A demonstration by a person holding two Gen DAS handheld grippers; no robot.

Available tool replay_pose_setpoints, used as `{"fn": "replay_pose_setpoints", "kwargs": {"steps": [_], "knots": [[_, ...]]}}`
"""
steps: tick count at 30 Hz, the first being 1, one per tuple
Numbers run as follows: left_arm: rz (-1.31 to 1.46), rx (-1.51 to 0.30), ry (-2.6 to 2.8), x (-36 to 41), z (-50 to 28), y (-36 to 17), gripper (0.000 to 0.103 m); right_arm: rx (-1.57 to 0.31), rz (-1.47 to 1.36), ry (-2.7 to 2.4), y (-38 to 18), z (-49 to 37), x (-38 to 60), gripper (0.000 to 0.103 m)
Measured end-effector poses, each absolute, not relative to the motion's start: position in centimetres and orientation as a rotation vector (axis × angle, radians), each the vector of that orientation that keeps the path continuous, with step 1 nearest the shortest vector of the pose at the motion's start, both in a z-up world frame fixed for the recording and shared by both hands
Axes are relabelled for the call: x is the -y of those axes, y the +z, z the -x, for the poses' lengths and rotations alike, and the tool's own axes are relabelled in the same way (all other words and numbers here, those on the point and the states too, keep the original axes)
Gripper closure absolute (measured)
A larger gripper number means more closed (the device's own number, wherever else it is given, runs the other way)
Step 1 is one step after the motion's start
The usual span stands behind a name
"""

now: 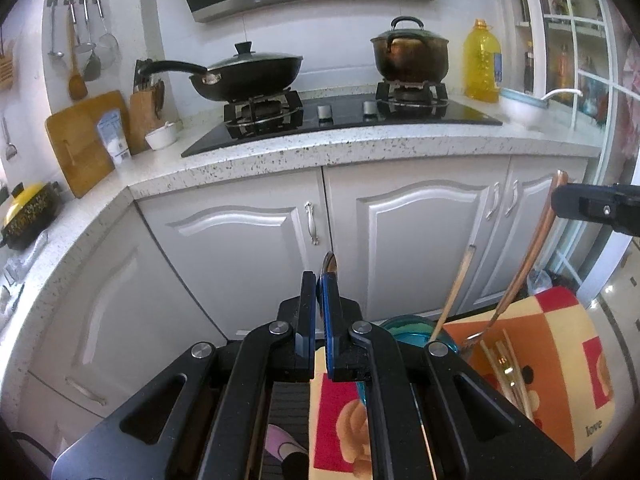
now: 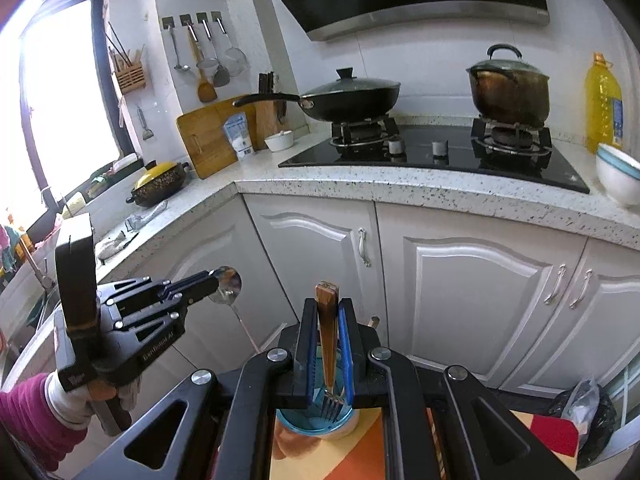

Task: Organize utensils
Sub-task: 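Carry the chopstick into the cup with the right tool while the left tool lowers the metal spoon in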

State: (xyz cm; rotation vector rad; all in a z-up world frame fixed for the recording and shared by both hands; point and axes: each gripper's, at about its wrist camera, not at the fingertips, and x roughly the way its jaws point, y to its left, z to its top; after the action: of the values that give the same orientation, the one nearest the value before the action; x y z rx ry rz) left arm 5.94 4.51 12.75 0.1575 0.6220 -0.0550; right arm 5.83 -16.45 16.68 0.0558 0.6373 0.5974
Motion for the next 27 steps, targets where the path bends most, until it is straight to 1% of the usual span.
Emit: {"fn": "replay_pose_setpoints", "kwargs": {"steps": [10, 27], "knots": [[-0.224, -0.615, -0.028, -3.5, -7.1, 11.1, 0.101, -0.679, -0.06, 0.593, 14.6, -8.3, 15.3, 0.093], [-0.308, -0.63, 0.001, -2.0, -8.8, 7.8, 0.101, -0.705, -0.059, 0.578, 11.4, -9.8, 13.9, 0.093]]}}
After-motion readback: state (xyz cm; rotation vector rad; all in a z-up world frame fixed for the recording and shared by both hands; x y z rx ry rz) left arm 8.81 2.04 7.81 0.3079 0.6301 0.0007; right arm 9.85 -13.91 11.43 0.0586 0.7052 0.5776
